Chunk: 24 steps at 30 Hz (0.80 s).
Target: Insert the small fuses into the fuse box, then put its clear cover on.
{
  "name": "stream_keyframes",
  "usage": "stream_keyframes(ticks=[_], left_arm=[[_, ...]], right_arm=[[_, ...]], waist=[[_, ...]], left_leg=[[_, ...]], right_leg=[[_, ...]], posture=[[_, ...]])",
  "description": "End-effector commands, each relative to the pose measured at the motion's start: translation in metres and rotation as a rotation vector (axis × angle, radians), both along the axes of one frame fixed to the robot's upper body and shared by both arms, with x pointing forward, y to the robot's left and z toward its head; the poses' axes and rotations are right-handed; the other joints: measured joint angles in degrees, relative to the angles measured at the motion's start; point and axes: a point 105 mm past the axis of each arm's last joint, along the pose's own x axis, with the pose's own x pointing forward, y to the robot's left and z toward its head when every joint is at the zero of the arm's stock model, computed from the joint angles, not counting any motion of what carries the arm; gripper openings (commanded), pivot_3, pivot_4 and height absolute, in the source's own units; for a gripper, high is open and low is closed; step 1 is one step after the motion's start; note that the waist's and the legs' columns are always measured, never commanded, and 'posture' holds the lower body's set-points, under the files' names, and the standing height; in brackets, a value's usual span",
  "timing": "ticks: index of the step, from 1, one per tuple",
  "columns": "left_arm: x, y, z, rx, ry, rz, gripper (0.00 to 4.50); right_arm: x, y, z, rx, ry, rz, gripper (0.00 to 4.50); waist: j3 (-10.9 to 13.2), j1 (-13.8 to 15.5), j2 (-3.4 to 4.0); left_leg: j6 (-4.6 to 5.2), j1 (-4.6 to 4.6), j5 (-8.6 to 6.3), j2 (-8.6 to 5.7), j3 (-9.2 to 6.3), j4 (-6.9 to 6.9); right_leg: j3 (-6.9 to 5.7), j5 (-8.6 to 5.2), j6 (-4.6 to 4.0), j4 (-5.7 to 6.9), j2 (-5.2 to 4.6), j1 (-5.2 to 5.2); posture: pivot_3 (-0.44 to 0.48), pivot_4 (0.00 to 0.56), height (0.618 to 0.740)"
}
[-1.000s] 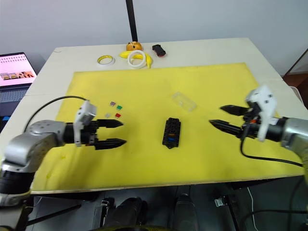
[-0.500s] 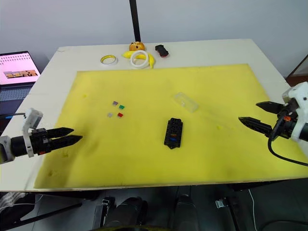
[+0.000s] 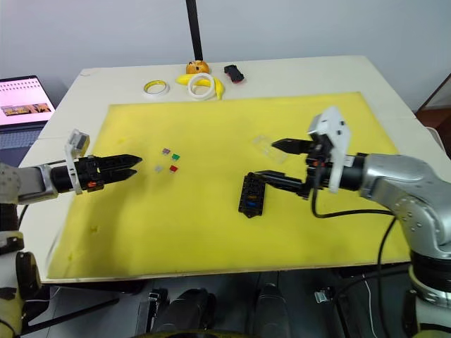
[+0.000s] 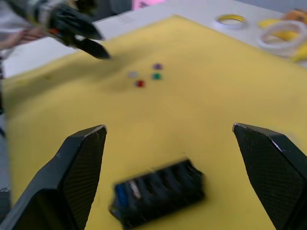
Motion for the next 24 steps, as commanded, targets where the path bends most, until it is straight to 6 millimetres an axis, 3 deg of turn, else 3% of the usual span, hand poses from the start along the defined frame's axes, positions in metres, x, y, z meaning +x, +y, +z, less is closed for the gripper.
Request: stream_keyframes(ticks=[1,12,24], left_arm=[[0.007,0.000,0.004,-0.021,0.025,0.016,4.50],[0.015,-0.012,-0.020,-0.059,0.072,0.022,4.50],[0.032,-0.029,-0.037,-0.177,0.084,0.079,4.50]], right_arm=[[-0.005,0.022,0.007,0.011,-0.040,0.068,4.47],[0.002,0.044,0.004,0.022,-0.054,0.106,4.47],[0.007,0.047,0.003,0.025,-0.052,0.091,4.47]], waist=[[0.00,-0.16,0.00],[0.00,-0.29,0.00],[-0.03,1.24,0.00]], left_leg=[[0.00,0.00,0.00,0.00,0.00,0.00],[0.00,0.00,0.00,-0.03,0.00,0.00],[0.00,0.03,0.00,-0.11,-0.04,0.08]], right_leg=[[0.00,0.00,0.00,0.01,0.00,0.00],[0.01,0.00,0.00,0.07,-0.02,-0.05],[0.01,0.00,0.00,0.10,-0.06,0.03]], posture=[[0.000,0.150,0.740],[0.000,0.150,0.740],[0.000,0.150,0.740]])
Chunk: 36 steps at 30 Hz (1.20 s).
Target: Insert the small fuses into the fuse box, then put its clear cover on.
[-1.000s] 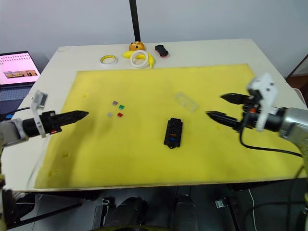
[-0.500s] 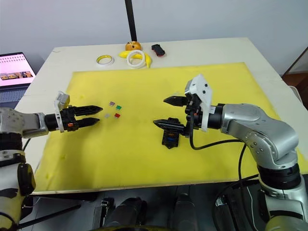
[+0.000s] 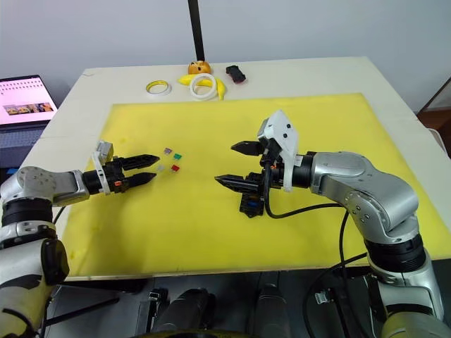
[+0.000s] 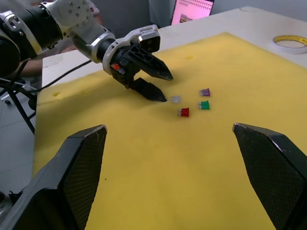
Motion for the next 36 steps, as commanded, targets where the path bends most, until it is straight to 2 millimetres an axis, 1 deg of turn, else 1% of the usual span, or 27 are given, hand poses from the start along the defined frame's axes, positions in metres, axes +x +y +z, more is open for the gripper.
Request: stream_keyframes(ticks=[1,7,13,17,20,21,26,27,29,31,32,33,34,36], left_arm=[[0.009,-0.007,-0.002,-0.033,0.000,0.024,4.50],[0.014,-0.016,0.001,-0.078,-0.014,0.023,4.50],[0.018,-0.023,-0.009,-0.050,-0.005,0.023,4.50],[0.023,-0.021,-0.012,-0.033,0.009,0.055,4.50],[0.020,-0.021,-0.023,0.007,0.037,0.053,3.77],[0.020,-0.021,-0.025,0.016,0.042,0.050,3.36],[0.021,-0.018,-0.028,0.024,0.047,0.075,3.36],[0.021,-0.017,-0.029,0.034,0.048,0.082,3.11],[0.021,-0.015,-0.034,0.050,0.053,0.094,2.42],[0.022,-0.013,-0.036,0.055,0.061,0.109,1.46],[0.022,-0.012,-0.037,0.057,0.064,0.114,0.85],[0.022,-0.012,-0.038,0.060,0.065,0.118,0.37],[0.022,-0.011,-0.039,0.066,0.065,0.120,0.02],[0.021,-0.009,-0.042,0.079,0.071,0.129,0.02]], right_arm=[[0.001,0.002,0.012,0.020,-0.052,-0.002,4.47],[0.001,0.000,0.009,0.010,-0.048,-0.010,4.47],[0.001,-0.002,0.008,-0.002,-0.047,-0.016,4.47],[0.003,-0.004,0.010,-0.003,-0.053,-0.029,4.47],[0.003,-0.006,0.008,-0.012,-0.048,-0.034,4.50],[0.002,-0.007,0.008,-0.016,-0.047,-0.035,4.50],[0.004,-0.012,0.009,-0.026,-0.052,-0.043,4.50],[0.005,-0.012,0.009,-0.027,-0.053,-0.043,4.50],[0.005,-0.012,0.009,-0.030,-0.055,-0.043,4.50],[0.005,-0.012,0.010,-0.030,-0.058,-0.042,4.50],[0.006,-0.012,0.010,-0.030,-0.059,-0.041,4.50],[0.006,-0.012,0.011,-0.030,-0.060,-0.041,4.50],[0.006,-0.013,0.011,-0.029,-0.060,-0.041,4.50],[0.006,-0.013,0.011,-0.030,-0.059,-0.042,4.50]], waist=[[0.00,0.44,0.00],[-0.01,0.57,-0.01],[-0.02,0.66,-0.01],[-0.02,1.22,-0.01],[-0.02,1.62,-0.01],[-0.02,1.68,-0.01],[-0.03,1.68,0.00],[-0.03,1.69,0.00],[-0.03,1.67,0.00],[-0.03,1.60,0.00],[-0.03,1.52,0.00],[-0.04,1.39,0.00],[-0.05,1.31,0.03],[-0.10,1.09,0.11]], left_leg=[[0.00,0.00,0.00,0.00,-0.01,0.02],[-0.03,0.00,0.02,-0.07,-0.07,0.07],[-0.04,0.01,0.03,-0.10,-0.09,0.08],[-0.08,0.03,0.05,-0.12,-0.10,0.10],[-0.09,0.06,0.06,-0.12,-0.08,0.11],[-0.09,0.06,0.06,-0.12,-0.07,0.11],[-0.09,0.07,0.06,-0.11,-0.06,0.11],[-0.11,0.08,0.07,-0.10,-0.06,0.11],[-0.12,0.08,0.08,-0.10,-0.06,0.11],[-0.12,0.07,0.08,-0.10,-0.05,0.11],[-0.12,0.07,0.08,-0.10,-0.04,0.11],[-0.12,0.08,0.08,-0.09,-0.04,0.11],[-0.12,0.08,0.08,-0.08,-0.03,0.10],[-0.12,0.10,0.08,-0.07,-0.03,0.08]], right_leg=[[0.00,0.00,0.00,0.00,0.00,0.02],[0.00,0.00,0.01,0.10,-0.05,0.05],[-0.01,0.00,0.01,0.15,-0.07,0.06],[-0.01,0.00,0.01,0.22,-0.08,0.06],[0.01,0.00,0.01,0.27,-0.08,0.06],[0.01,0.00,0.00,0.27,-0.08,0.05],[0.02,0.00,0.00,0.30,-0.07,0.03],[0.02,0.00,0.00,0.32,-0.07,0.03],[0.02,0.00,0.00,0.34,-0.07,0.02],[0.03,0.00,0.00,0.37,-0.07,-0.01],[0.03,0.00,0.00,0.38,-0.07,-0.02],[0.03,0.00,0.00,0.38,-0.07,-0.03],[0.03,0.00,0.00,0.39,-0.06,-0.04],[0.03,0.00,0.00,0.42,-0.06,-0.04]], posture=[[0.000,0.150,0.740],[0.000,0.150,0.740],[0.000,0.150,0.740],[0.000,0.150,0.740],[0.000,0.150,0.740],[0.000,0.150,0.740],[0.000,0.150,0.740],[0.000,0.150,0.740],[0.000,0.150,0.740],[0.000,0.150,0.740],[0.000,0.150,0.740],[0.000,0.150,0.740],[0.000,0.150,0.740],[0.000,0.150,0.740]])
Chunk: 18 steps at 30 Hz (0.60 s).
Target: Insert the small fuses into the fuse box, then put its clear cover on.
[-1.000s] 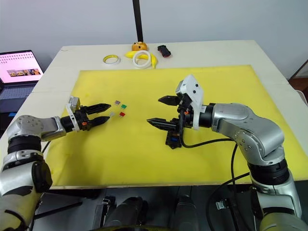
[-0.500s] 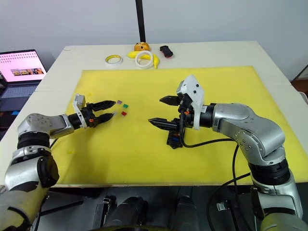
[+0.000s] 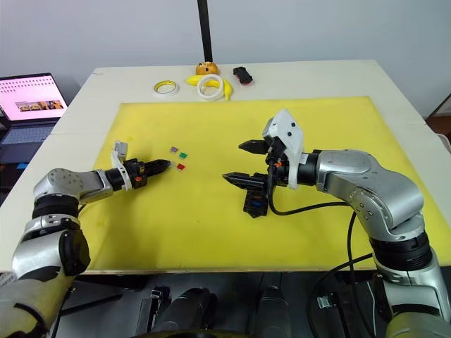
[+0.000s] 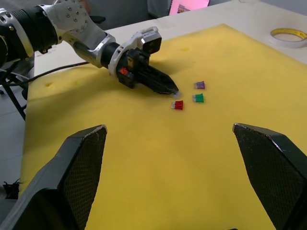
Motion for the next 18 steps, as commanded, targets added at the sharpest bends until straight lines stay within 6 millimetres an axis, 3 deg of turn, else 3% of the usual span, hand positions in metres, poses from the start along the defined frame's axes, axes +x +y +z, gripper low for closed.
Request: stream_keyframes(ticks=[1,4,6,9,14,18], left_arm=[[-0.005,0.010,-0.021,0.048,0.063,0.041,0.02],[-0.006,0.021,-0.016,0.039,0.051,0.071,0.02],[-0.007,0.031,-0.002,0.012,0.021,0.083,0.02],[-0.011,0.035,0.043,-0.084,-0.084,0.047,0.02],[-0.020,0.014,0.102,-0.183,-0.236,-0.068,0.02],[-0.024,-0.012,0.123,-0.225,-0.296,-0.163,0.02]], right_arm=[[-0.001,-0.004,0.012,0.006,-0.054,-0.001,4.50],[-0.002,-0.005,0.011,0.001,-0.050,-0.001,4.50],[-0.003,-0.006,0.012,0.001,-0.050,-0.001,4.50],[-0.003,-0.008,0.015,0.026,-0.045,-0.007,4.50],[-0.001,-0.008,0.022,0.122,-0.011,-0.036,4.50],[0.002,-0.004,0.025,0.214,0.035,-0.064,4.50]], waist=[[-0.01,-0.17,0.02],[-0.04,-0.56,0.07],[-0.04,-1.12,0.07],[-0.03,-2.08,0.05],[-0.02,-2.37,0.02],[-0.02,-2.11,0.02]], left_leg=[[0.00,0.00,0.00,0.01,0.00,-0.01],[0.00,0.01,0.00,0.01,-0.01,-0.01],[-0.01,0.02,0.01,0.02,-0.02,-0.04],[-0.03,-0.05,0.01,0.13,-0.01,-0.12],[-0.04,-0.21,0.02,0.15,-0.01,-0.16],[-0.04,-0.21,0.02,0.07,-0.04,-0.13]], right_leg=[[0.00,0.00,0.00,0.01,0.01,-0.01],[0.00,0.00,0.00,0.03,0.01,-0.01],[0.00,0.00,0.00,0.04,0.02,-0.02],[0.01,-0.01,-0.02,0.13,0.10,-0.18],[0.02,-0.01,-0.02,0.19,0.09,-0.34],[0.01,-0.01,-0.02,0.17,0.03,-0.25]], posture=[[0.000,0.150,0.740],[0.000,0.150,0.740],[0.000,0.150,0.740],[0.000,0.150,0.740],[0.000,0.150,0.740],[0.000,0.150,0.740]])
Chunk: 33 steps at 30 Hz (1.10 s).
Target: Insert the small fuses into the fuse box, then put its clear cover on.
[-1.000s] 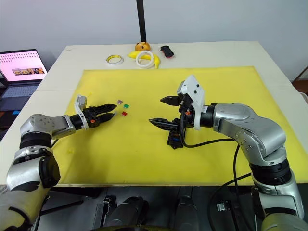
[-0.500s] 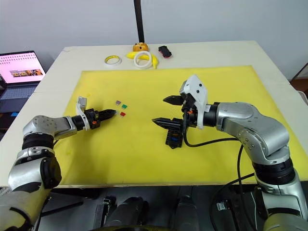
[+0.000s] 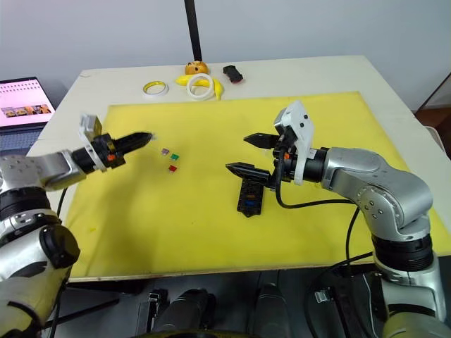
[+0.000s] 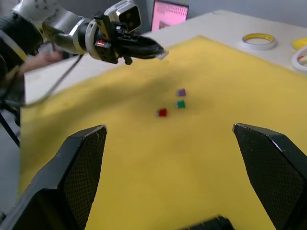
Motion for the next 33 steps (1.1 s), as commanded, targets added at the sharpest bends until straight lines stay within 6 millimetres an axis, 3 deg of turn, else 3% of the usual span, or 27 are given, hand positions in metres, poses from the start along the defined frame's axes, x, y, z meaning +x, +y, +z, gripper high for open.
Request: stream_keyframes(ticks=[1,4,11,18,22,33], left_arm=[[-0.006,-0.024,0.022,-0.025,-0.072,-0.089,0.02],[-0.011,-0.058,0.034,-0.033,-0.131,-0.192,0.02],[-0.016,-0.095,0.040,-0.101,-0.188,-0.260,0.02],[-0.023,-0.108,0.042,-0.155,-0.208,-0.301,0.02],[-0.022,-0.113,0.045,-0.176,-0.208,-0.306,0.00],[-0.021,-0.118,0.042,-0.188,-0.190,-0.312,0.00]], right_arm=[[0.001,0.003,0.016,0.106,-0.002,-0.019,4.50],[0.006,0.013,0.023,0.251,0.065,-0.033,4.50],[0.014,0.029,0.024,0.466,0.224,-0.094,4.50],[0.015,0.034,0.023,0.576,0.308,-0.154,4.50],[0.016,0.038,0.025,0.585,0.326,-0.160,3.24],[0.017,0.036,0.032,0.679,0.388,-0.158,3.24]], waist=[[0.00,-0.11,0.00],[0.01,-0.31,-0.01],[0.01,-0.59,-0.01],[0.01,-0.50,-0.01],[0.01,-0.56,-0.01],[0.01,-0.56,-0.01]], left_leg=[[0.00,0.01,0.00,0.00,0.00,0.00],[0.00,0.00,0.00,0.03,0.01,-0.01],[0.00,0.02,0.00,0.06,0.04,-0.10],[0.00,0.02,0.00,0.04,0.06,-0.07],[0.00,0.02,0.00,0.04,0.06,-0.06],[0.00,0.03,0.00,0.04,0.08,-0.07]], right_leg=[[0.00,0.00,0.00,0.00,0.00,0.01],[0.00,0.00,0.00,0.00,0.02,-0.01],[0.05,0.00,0.00,0.01,0.05,-0.08],[0.09,0.00,0.00,0.01,0.05,-0.08],[0.09,0.00,0.00,0.01,0.06,-0.08],[0.12,0.00,0.00,0.01,0.08,-0.08]], posture=[[0.000,0.150,0.740],[0.000,0.150,0.740],[0.000,0.150,0.740],[0.000,0.150,0.740],[0.000,0.150,0.740],[0.000,0.150,0.740]])
